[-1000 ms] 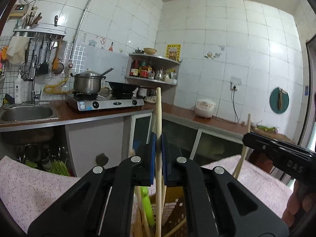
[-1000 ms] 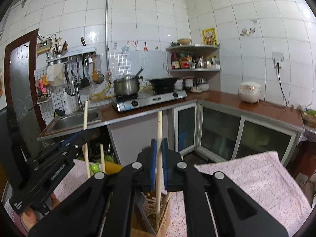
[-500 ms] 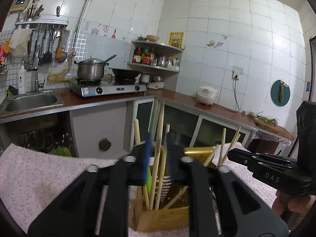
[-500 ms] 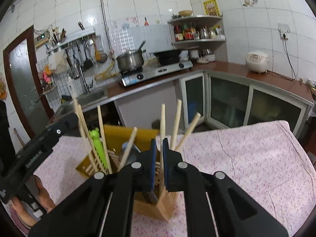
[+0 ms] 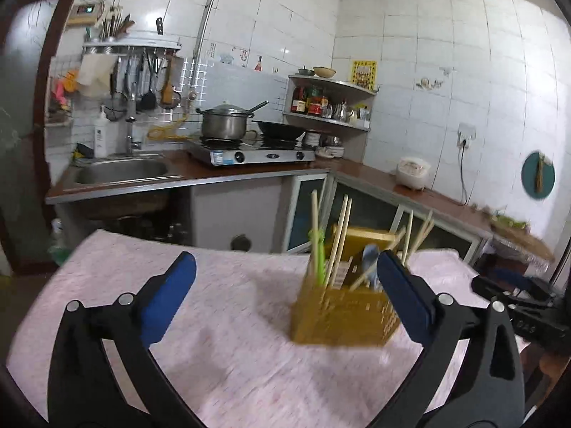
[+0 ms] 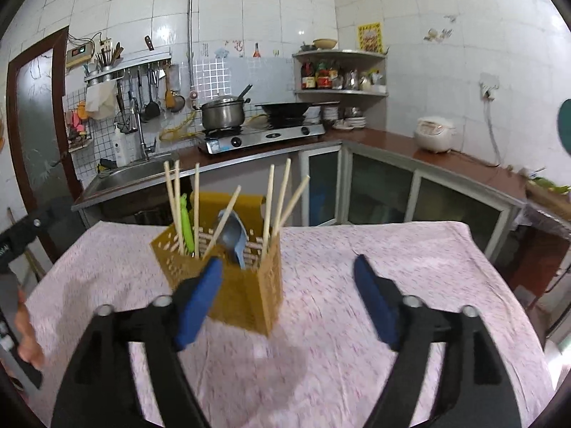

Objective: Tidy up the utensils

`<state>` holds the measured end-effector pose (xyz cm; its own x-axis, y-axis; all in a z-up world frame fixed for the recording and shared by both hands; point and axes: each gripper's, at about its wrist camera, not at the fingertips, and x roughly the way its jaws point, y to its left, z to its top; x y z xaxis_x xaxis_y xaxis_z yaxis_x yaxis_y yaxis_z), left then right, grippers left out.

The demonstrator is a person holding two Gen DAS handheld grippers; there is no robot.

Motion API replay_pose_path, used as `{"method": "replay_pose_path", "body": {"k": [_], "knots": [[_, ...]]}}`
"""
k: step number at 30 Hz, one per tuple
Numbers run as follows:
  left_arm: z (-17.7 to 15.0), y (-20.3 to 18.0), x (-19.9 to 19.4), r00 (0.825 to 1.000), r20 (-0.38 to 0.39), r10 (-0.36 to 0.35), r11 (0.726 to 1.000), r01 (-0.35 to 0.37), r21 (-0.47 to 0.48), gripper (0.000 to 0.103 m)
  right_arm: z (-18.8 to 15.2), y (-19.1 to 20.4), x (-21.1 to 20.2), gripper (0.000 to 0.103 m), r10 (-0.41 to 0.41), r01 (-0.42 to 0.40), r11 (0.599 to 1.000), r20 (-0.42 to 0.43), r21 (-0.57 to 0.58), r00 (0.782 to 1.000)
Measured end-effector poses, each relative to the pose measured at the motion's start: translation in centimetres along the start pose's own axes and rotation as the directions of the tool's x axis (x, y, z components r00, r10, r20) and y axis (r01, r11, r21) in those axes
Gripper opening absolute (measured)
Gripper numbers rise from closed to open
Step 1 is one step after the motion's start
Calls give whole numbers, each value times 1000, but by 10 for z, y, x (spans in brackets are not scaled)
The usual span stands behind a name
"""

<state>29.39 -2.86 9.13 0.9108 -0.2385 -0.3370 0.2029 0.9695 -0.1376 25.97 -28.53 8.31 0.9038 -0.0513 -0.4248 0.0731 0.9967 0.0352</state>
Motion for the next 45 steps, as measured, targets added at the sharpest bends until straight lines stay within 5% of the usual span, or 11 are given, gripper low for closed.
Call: {"method": "replay_pose_path", "body": {"k": [7, 21, 25, 45], "knots": [[-39, 2, -73, 997, -68, 25, 999, -22, 33, 98, -39, 9, -71, 98, -30, 27, 998, 58, 51, 998], [-114, -15, -170, 994, -5, 110, 992, -110, 63, 98, -104, 39, -159, 99, -74, 72, 997, 147, 15, 986], [-123, -18, -183, 988, 26, 150, 986, -151, 69, 98, -115, 39, -173, 99, -113, 113, 994, 156, 11, 981], [-130, -29, -182, 992, 10, 128, 990, -128, 66, 98, -119, 36, -192, 99, -147, 142, 989, 176, 37, 973]]}}
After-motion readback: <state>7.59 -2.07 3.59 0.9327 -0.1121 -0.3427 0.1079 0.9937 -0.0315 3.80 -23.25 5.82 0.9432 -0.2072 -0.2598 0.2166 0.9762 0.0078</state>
